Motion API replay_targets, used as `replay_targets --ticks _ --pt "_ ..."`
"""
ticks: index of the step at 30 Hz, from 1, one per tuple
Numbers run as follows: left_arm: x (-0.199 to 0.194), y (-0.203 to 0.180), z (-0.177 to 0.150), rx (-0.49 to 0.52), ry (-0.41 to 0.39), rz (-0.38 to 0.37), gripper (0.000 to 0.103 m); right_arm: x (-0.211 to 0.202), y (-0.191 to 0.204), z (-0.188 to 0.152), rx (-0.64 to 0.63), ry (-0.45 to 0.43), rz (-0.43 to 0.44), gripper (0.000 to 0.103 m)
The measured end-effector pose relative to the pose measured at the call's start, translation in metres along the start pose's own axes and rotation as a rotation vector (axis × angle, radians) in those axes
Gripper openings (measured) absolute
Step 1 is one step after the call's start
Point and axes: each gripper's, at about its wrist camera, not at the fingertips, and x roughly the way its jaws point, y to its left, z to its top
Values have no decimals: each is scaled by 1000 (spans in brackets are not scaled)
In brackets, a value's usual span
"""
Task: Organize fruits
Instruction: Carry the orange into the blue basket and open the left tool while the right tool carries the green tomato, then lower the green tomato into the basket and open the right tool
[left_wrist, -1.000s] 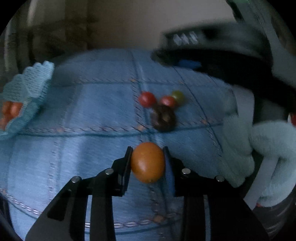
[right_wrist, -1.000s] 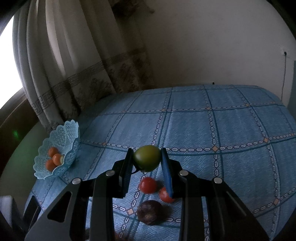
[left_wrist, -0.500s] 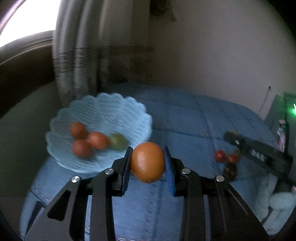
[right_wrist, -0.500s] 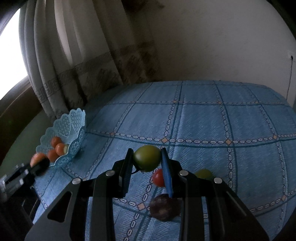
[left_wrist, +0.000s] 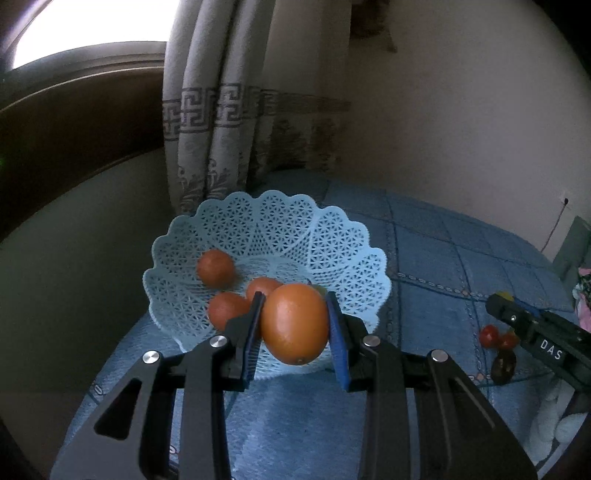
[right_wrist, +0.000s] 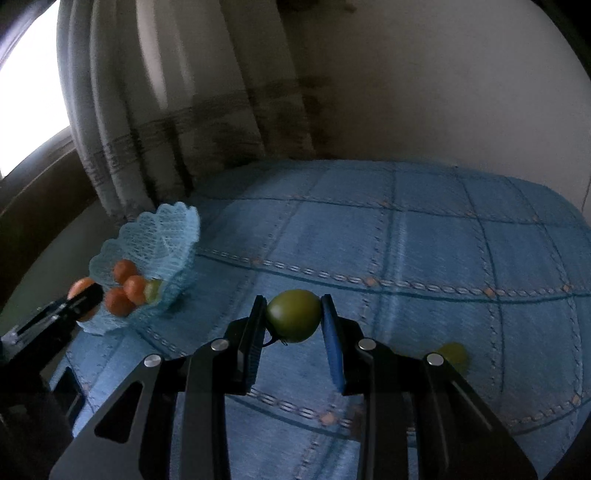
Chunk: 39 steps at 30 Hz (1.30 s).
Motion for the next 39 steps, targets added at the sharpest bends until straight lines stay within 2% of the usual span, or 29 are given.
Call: replay_targets --ticks 16,26,28,29,30,32,34,36,38,39 --pt "4 22 5 -56 8 40 33 31 101 45 -109 -6 114 30" --pt "9 27 6 -90 29 44 34 50 120 55 -100 15 149 30" --pt "12 30 6 -108 46 46 35 52 122 56 -91 16 160 35" --pt "13 31 6 -114 48 47 39 52 122 57 -85 14 163 45" --pt "13 32 6 -118 44 55 50 52 121 57 -79 9 162 48" --pt "10 33 6 -115 17 85 59 50 119 57 -72 1 151 49" --pt "6 34 7 -112 2 94 60 51 117 57 -65 3 152 49" --pt "5 35 8 -119 -5 95 68 49 114 57 -56 1 147 49" --pt "5 35 9 -122 -7 100 69 47 110 56 -47 -3 143 49" --pt "5 36 9 -127 -7 102 75 46 109 56 -44 -5 141 49"
